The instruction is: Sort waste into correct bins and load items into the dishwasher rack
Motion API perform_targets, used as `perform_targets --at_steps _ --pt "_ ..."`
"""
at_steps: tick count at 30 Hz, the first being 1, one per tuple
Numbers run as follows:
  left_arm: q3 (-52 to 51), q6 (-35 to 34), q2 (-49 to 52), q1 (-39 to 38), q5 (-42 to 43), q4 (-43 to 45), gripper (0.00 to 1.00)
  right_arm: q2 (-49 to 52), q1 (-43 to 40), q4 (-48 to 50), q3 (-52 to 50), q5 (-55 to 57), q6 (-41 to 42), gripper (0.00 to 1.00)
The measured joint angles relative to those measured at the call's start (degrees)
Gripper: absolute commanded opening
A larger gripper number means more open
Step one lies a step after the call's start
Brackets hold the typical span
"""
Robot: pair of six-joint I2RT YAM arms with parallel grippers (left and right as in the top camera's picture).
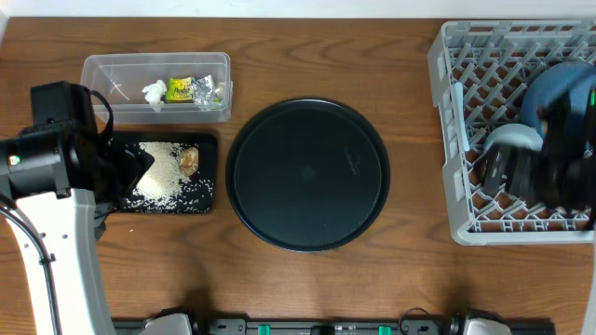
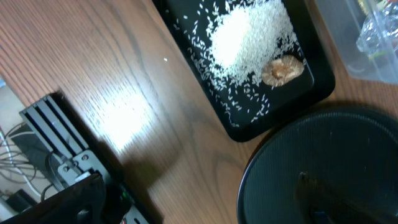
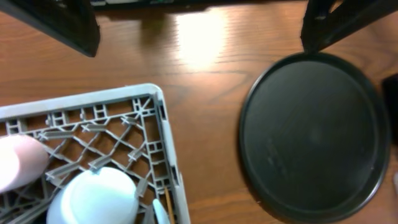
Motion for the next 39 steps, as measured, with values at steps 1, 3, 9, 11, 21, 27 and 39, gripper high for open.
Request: perform_targets --at_steps 1,3,9,11,21,27,39 --pt "0.0 0.0 0.0 0.0 0.0 0.0 0.98 -3.3 0.0 1.9 -3.5 0.4 0.2 0.99" --pt "0.0 0.0 0.0 0.0 0.0 0.0 0.98 -10.2 0.0 5.3 -10.4 0.9 0.4 0.99" --pt "0.0 0.0 0.0 0.0 0.0 0.0 0.98 -27.2 0.0 11.0 -23.8 1.7 1.4 0.99" --pt "0.0 0.0 0.0 0.0 0.0 0.0 0.98 -30.7 0.0 10.8 -26.2 1.7 3.3 0.99" --pt "0.0 0.0 0.0 0.0 0.0 0.0 0.98 -36.0 0.0 7.0 -28.3 1.7 9.1 0.99" --pt "0.0 0.0 0.0 0.0 0.0 0.0 0.98 -36.0 0.0 7.0 -28.3 1.7 9.7 0.99" --pt "0.0 0.0 0.0 0.0 0.0 0.0 0.98 -37.0 0.0 7.0 -28.4 1.7 9.8 0.99"
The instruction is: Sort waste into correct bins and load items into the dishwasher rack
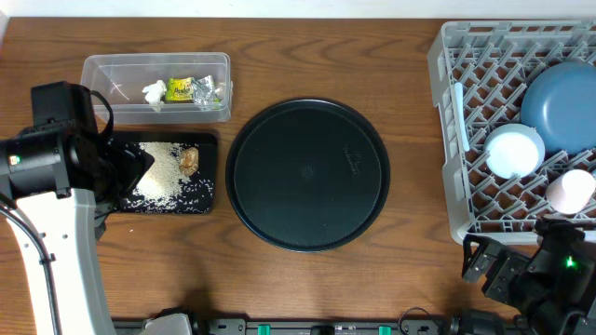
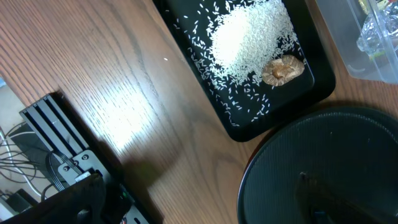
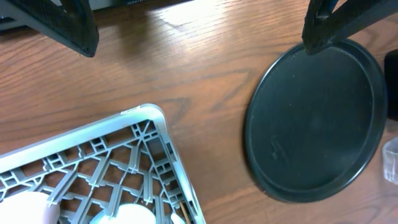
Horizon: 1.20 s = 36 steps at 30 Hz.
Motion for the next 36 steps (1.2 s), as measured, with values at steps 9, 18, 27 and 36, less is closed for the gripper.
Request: perform_targets --at_steps 9,18,27,36 --pt "0.0 -0.1 0.0 0.0 0.0 0.0 0.98 -7.5 3.0 3.8 -1.4 2.9 0.1 0.99" --pt "0.0 -0.1 0.0 0.0 0.0 0.0 0.98 -22.8 11.4 30.8 -19.7 0.9 0.6 0.99" --pt "0.0 -0.1 0.0 0.0 0.0 0.0 0.98 -30.7 11.4 43.1 -36.3 -1.1 2.1 0.99" --pt "0.0 -0.1 0.0 0.0 0.0 0.0 0.98 -32.5 11.3 69.1 -52.8 -2.5 -5.0 0.99"
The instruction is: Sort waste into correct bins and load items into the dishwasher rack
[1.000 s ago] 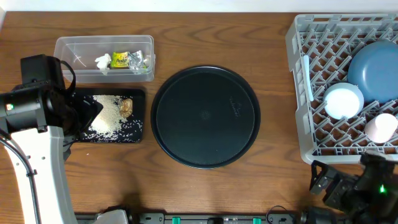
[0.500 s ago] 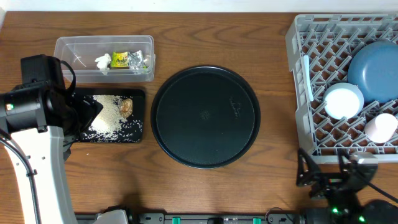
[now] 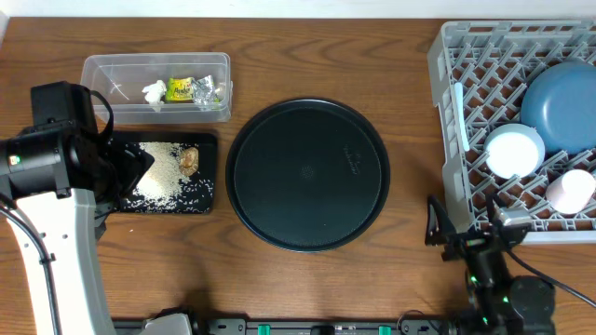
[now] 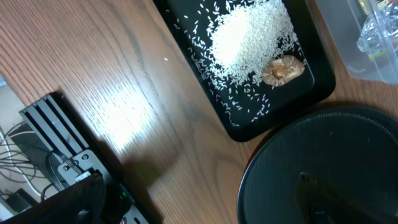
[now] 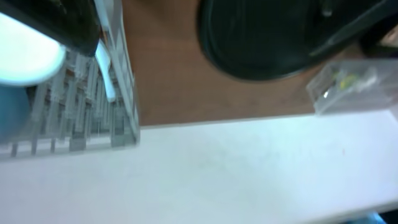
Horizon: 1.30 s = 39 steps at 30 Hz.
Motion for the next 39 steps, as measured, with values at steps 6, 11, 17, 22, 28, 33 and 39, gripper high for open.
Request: perform_targets --at_steps 6,11,17,22,28,33,39 --pt "0.0 0.0 0.0 0.0 0.0 0.0 0.98 0.0 0.0 16.1 -8.4 -0.1 -4.4 0.99" --pt "0.0 0.0 0.0 0.0 0.0 0.0 0.98 0.0 0.0 16.9 -12.3 -0.1 -7.1 0.99" --pt "0.0 0.0 0.0 0.0 0.0 0.0 0.98 0.0 0.0 12.8 -12.9 -0.5 -13.5 0.99" --pt "0.0 0.0 0.0 0.0 0.0 0.0 0.98 0.0 0.0 11.2 -12.9 -0.9 -16.9 0.99" --pt "0.0 0.0 0.0 0.0 0.0 0.0 0.98 0.0 0.0 11.2 -12.9 -1.1 -18.0 0.99" --pt "0.0 0.0 0.0 0.0 0.0 0.0 0.98 0.0 0.0 11.2 -12.9 -1.1 -18.2 0.99" --pt "0.0 0.0 0.0 0.0 0.0 0.0 0.98 0.0 0.0 11.2 -12.9 -1.1 -18.4 0.99"
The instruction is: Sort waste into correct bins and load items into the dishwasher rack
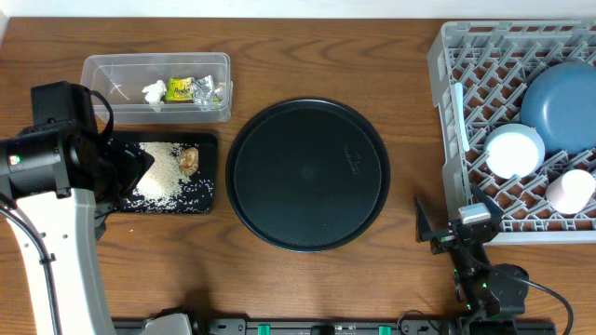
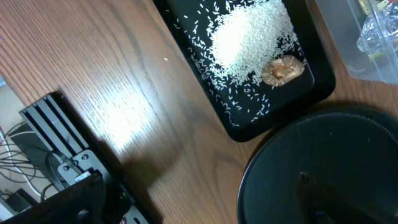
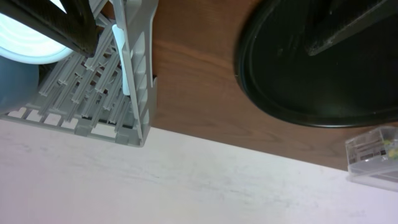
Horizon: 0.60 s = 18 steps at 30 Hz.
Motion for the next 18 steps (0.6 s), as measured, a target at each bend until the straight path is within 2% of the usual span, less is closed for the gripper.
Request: perform_targets --at_steps 18 --pt "0.0 0.0 0.0 0.0 0.0 0.0 0.98 0.0 0.0 -0.9 0.0 9.0 -0.2 0.99"
